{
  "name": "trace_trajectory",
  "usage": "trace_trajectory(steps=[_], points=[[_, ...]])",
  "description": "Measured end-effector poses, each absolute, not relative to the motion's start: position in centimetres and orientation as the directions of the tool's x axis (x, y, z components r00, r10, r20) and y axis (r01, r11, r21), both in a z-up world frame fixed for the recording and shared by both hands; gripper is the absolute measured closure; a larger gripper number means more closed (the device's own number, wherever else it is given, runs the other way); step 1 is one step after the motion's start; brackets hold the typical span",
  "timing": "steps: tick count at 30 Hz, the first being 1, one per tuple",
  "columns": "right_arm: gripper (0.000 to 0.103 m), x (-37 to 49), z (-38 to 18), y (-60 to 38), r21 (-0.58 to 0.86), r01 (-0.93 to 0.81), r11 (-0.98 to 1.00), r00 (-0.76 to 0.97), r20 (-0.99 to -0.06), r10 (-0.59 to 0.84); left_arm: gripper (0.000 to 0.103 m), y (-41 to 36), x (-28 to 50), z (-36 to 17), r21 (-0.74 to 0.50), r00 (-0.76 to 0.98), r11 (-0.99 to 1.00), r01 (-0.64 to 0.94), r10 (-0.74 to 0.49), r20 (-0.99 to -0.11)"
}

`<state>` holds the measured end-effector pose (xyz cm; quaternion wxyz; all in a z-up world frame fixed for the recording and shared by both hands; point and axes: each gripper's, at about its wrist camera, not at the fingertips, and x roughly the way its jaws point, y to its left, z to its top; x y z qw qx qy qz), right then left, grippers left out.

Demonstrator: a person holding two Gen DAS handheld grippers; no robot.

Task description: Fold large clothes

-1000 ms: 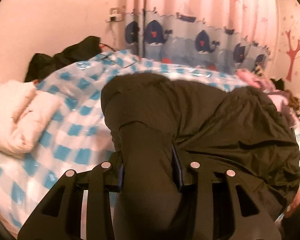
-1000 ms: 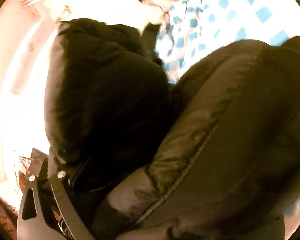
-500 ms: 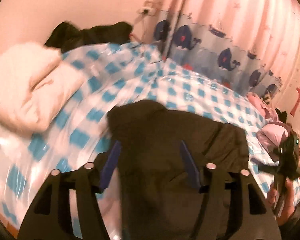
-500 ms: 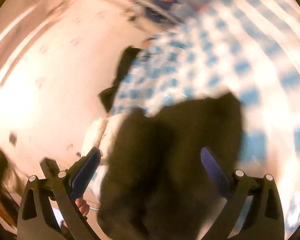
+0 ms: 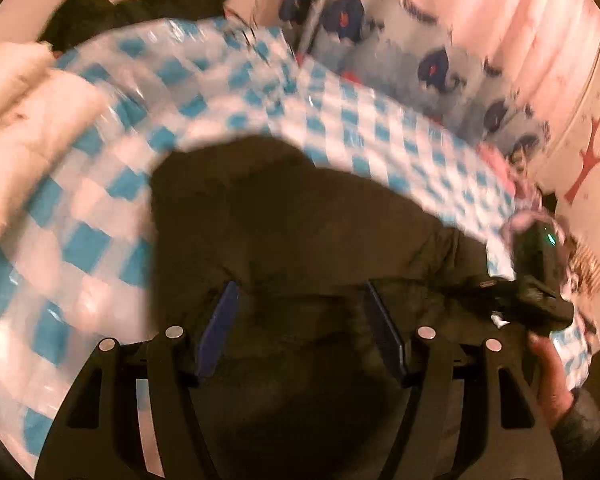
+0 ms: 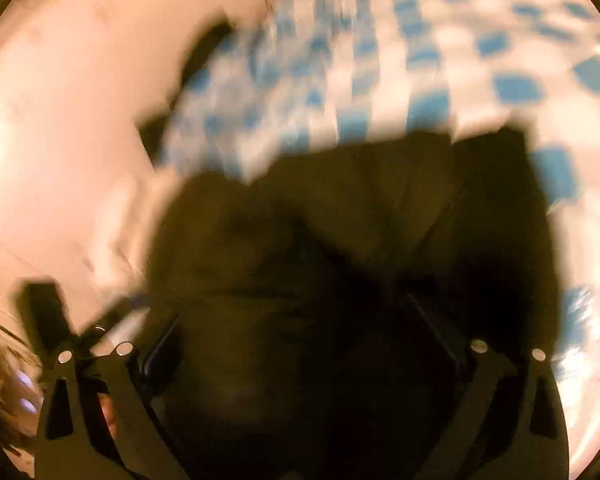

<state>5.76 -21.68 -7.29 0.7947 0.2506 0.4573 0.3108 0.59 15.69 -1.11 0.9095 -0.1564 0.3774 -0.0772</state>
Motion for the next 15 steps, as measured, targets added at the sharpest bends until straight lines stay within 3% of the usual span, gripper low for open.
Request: trace_trajectory(steps=[2, 5, 9, 11, 15], points=[[0.007, 6.6, -6.7, -24.9, 0.708, -0.191, 0.680, 0.466, -0.545, 0.698, 0.038, 18.9, 0.9, -0.5, -0.364, 0.725, 0.931, -0.028, -0.232, -0.649], [0.007, 9.3, -9.1, -27.5, 0.740, -0.028, 0.672, 0.475, -0.582, 0.660, 0.038, 21.9, 2.5, -2.4, -0.387, 0.702, 0.918, -0.090, -0.217, -0.678], [0.006, 11.8, -15.0, -23.7, 0.844, 0.021, 0.536, 0.260, -0.523, 0.812, 0.038, 20.4, 5.0, -5.6, -0.367, 0.625, 0.928, -0.062, -0.251, -0.739], [0.006, 12.0, -15.2, -22.5, 0.828, -0.002, 0.560, 0.230, -0.545, 0.806, 0.038, 18.7, 5.1, -6.2, -0.313, 0.616, 0.949, -0.049, -0.218, -0.757], [0.006, 10.2, -9.6, -26.0, 0.779, -0.050, 0.625, 0.456, -0.538, 0.708, 0.038, 18.8, 4.6, -4.5, -0.327, 0.636, 0.945, -0.020, -0.240, -0.733]])
